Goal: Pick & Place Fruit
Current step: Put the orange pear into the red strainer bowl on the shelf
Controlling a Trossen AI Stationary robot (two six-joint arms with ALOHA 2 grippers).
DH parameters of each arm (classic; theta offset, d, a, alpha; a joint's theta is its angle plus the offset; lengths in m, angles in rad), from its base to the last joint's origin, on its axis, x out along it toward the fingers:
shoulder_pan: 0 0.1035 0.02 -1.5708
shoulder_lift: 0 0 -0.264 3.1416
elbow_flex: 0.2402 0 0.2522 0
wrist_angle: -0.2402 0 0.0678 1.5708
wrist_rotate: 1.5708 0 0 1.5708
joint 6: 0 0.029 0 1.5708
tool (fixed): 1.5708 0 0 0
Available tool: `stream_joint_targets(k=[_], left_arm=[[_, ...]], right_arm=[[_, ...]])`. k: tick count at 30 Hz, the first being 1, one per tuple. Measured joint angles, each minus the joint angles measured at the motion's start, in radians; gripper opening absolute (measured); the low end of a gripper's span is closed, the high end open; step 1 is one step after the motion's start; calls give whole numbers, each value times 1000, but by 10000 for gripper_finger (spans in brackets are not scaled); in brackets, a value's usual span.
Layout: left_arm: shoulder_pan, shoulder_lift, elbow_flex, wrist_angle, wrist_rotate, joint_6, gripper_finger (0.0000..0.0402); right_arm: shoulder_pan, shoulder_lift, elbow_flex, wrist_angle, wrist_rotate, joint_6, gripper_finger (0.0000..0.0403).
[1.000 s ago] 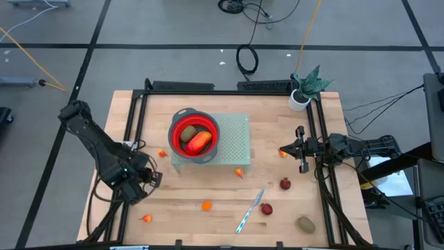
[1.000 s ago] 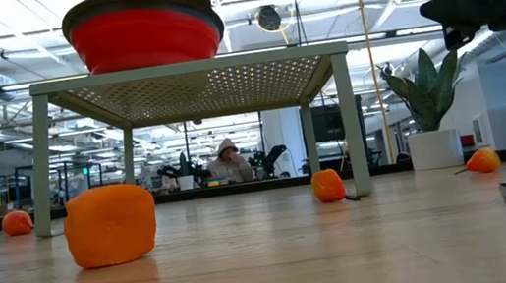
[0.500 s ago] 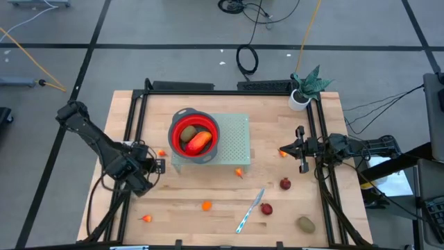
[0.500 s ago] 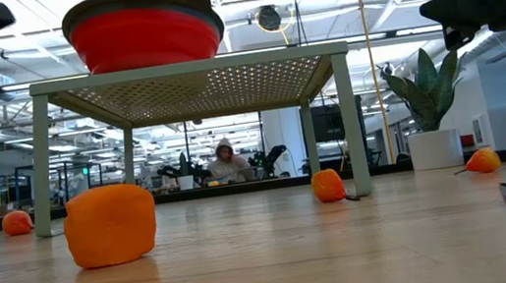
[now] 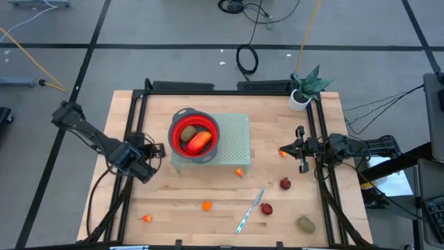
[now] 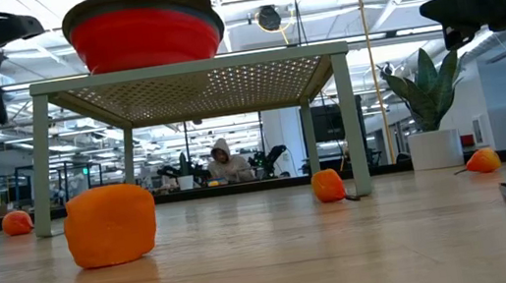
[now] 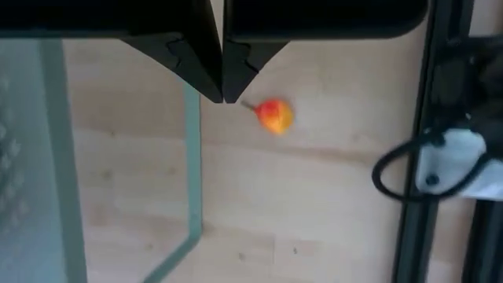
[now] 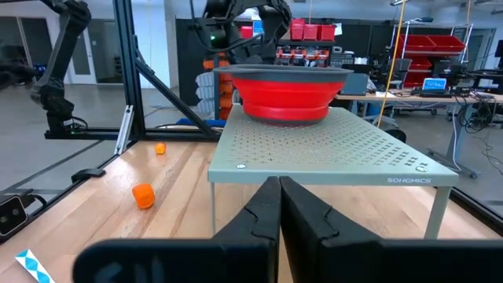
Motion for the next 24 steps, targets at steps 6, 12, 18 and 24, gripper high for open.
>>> stream_joint_targets(k=[6,12,18,24], left_arm=[[61,-72,0,-27,-66,39,8],[164,-108,0,-32,-106,134,2],[293,-146,0,-29,-152,239,9],[443,-175,0,48,-167,438,4]], right_arm=[[0,0,0,0,0,0,0],[0,0,0,0,0,0,0],[0,0,0,0,0,0,0],[0,0,0,0,0,0,0]])
